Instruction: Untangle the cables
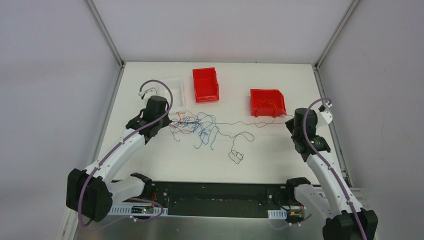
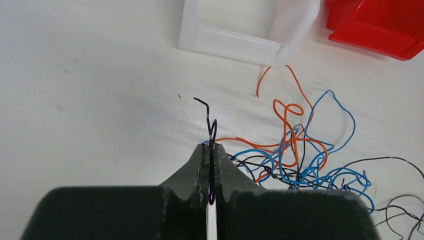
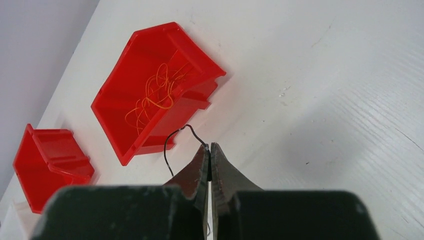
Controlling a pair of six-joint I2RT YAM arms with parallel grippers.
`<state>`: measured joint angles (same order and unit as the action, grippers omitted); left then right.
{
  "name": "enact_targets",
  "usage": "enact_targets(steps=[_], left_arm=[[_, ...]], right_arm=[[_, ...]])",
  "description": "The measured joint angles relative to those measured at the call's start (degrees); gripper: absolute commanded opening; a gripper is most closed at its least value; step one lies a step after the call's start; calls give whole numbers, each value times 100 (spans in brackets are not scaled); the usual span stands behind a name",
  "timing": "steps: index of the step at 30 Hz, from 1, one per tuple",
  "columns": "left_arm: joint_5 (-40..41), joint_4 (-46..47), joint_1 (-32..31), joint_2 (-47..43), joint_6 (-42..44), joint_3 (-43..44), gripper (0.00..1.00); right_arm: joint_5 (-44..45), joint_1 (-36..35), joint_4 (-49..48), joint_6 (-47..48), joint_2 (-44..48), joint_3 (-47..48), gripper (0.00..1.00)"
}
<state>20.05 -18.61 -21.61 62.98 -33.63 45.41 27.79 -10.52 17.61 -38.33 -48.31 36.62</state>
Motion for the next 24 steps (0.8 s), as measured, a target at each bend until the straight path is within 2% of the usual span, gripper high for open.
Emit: enact_targets(steps=[4, 5, 6, 7, 8, 11, 14, 17, 20, 24], left_arm=[[-404, 4, 33, 76, 17, 7, 0], [-498, 26, 33, 105, 17, 9, 0], [-616, 48, 33, 140, 22, 11, 0], [-774, 66, 33, 173, 42, 11, 0], [-909, 83, 33, 188, 74, 11, 0], [-1690, 367, 39, 192, 304, 2, 2], [-2693, 1014, 33, 177, 459, -107, 2], [-3724, 1694, 28, 170, 487, -234, 1], [-4503, 2223, 28, 179, 463, -249, 1], [-5316, 2782, -22, 275, 415, -232, 1]], right_arm=[[-372, 52, -4, 116, 17, 0, 0], [-442, 55, -4, 142, 15, 0, 22], [-511, 55, -7, 184, 13, 0, 57], [-612, 55, -20, 254, 7, 0, 80], [-756, 55, -28, 361, -31, 15, 86], [-1464, 52, 31, 750, -448, 291, 80], [-2579, -103, -190, 1126, -1119, 660, 73], [-3668, -660, -555, 1456, -1591, 824, 73], [-4588, -1342, -901, 1744, -1958, 994, 78], [-5414, -2074, -1294, 2055, -2277, 1250, 78]])
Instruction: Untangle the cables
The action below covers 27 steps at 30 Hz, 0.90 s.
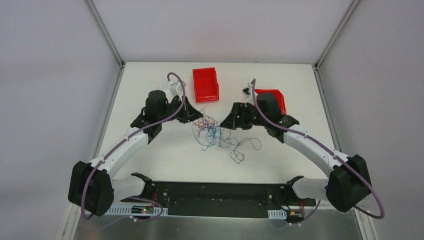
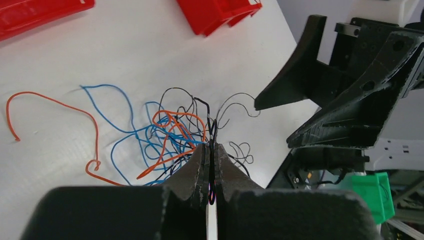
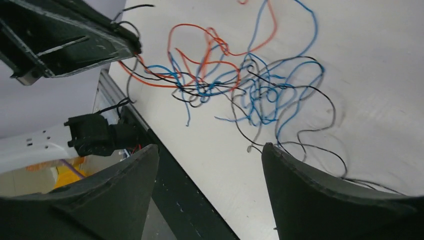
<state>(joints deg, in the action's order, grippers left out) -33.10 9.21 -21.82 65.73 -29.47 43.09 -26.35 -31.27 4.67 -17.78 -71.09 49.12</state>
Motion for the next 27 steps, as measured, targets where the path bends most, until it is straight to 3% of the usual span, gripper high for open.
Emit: enact_targets(steps=[4, 6, 15, 20, 24, 27], left_arm=[[-387, 168, -149, 96, -7, 92, 0], [-520, 225, -186, 111, -13, 175, 0], [-837, 354, -254, 275, -199, 549, 0], [-887, 358, -306, 363, -280, 608, 0], [-883, 339, -334, 372, -299, 640, 0], [-824, 186, -334, 417, -289, 745, 0]], right_arm=[[-271, -273, -326, 81, -223, 168, 70], [-323, -326, -490, 92, -326, 179, 58], [-105, -883, -577, 708, -404, 181, 57], [22, -1005, -601, 951, -404, 181, 35], [199, -1023, -643, 1027, -404, 181, 3], [365, -1025, -706, 988, -402, 181, 0]])
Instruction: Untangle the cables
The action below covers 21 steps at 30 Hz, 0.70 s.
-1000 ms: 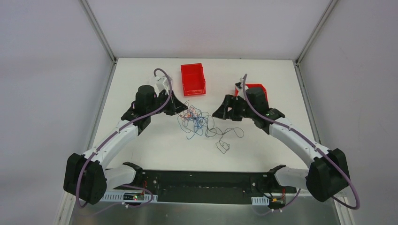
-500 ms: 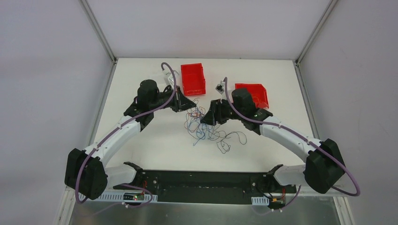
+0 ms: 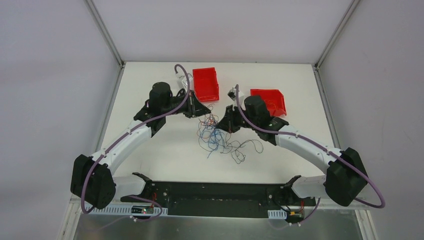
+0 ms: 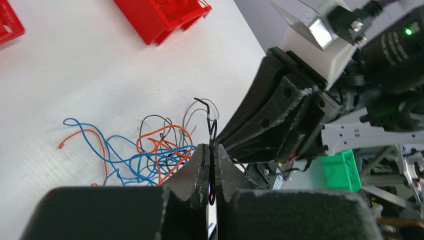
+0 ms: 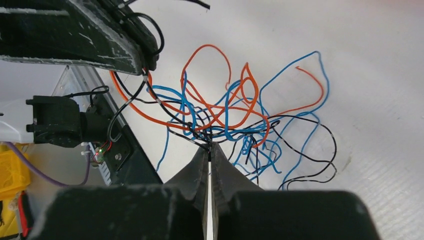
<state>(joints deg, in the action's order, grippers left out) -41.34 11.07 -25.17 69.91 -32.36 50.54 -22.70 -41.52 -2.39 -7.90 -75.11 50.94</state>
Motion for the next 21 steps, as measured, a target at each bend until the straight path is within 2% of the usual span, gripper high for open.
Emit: enact_targets(steps=[4, 9, 11, 14, 21], left_arm=[[501, -507, 0, 68, 74, 155, 0], [2210, -1622, 153, 59, 105, 258, 0], [2826, -2065, 378, 59, 72, 258, 0], [3512, -2538, 704, 59, -20, 256, 0], [3834, -2785, 662, -20, -389, 157, 0]], right_arm=[[474, 0, -28, -81, 35, -20, 0], [1453, 234, 271, -551, 428, -219, 0], [1735, 597, 417, -857, 743, -446, 0], [1836, 1567, 654, -1390, 1296, -925, 0], [1467, 3154, 1322, -2465, 1950, -1445, 0]])
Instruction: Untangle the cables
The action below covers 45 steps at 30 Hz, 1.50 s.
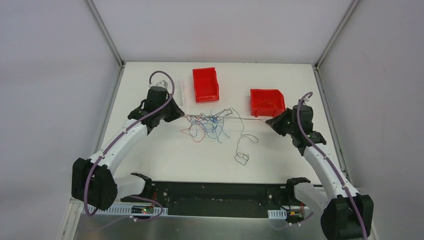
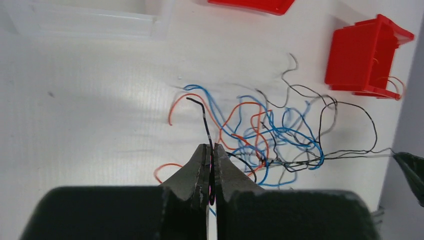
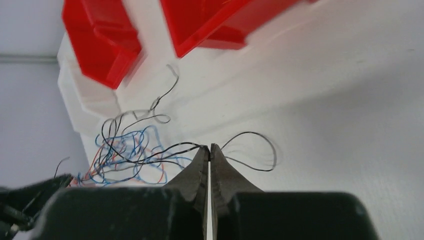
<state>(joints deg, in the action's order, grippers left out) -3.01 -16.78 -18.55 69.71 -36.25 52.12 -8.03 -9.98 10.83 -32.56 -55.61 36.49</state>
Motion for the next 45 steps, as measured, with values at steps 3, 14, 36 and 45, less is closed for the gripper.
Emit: enact_targets(steps=[3, 14, 36, 45], left_arm=[[380, -162, -9, -87, -212, -24, 0], [1932, -885, 417, -490, -278, -160, 99], [-669, -369, -1716, 2693, 1633, 1996, 87], [-1108, -367, -1987, 4052, 1694, 2745, 81]], right_arm=[[140, 503, 313, -400, 216, -76, 0], [944, 1766, 820, -474, 597, -101, 0], [72, -1314, 992, 557, -1161, 1285, 67], [168, -1950, 210, 22, -2380, 1115, 57]])
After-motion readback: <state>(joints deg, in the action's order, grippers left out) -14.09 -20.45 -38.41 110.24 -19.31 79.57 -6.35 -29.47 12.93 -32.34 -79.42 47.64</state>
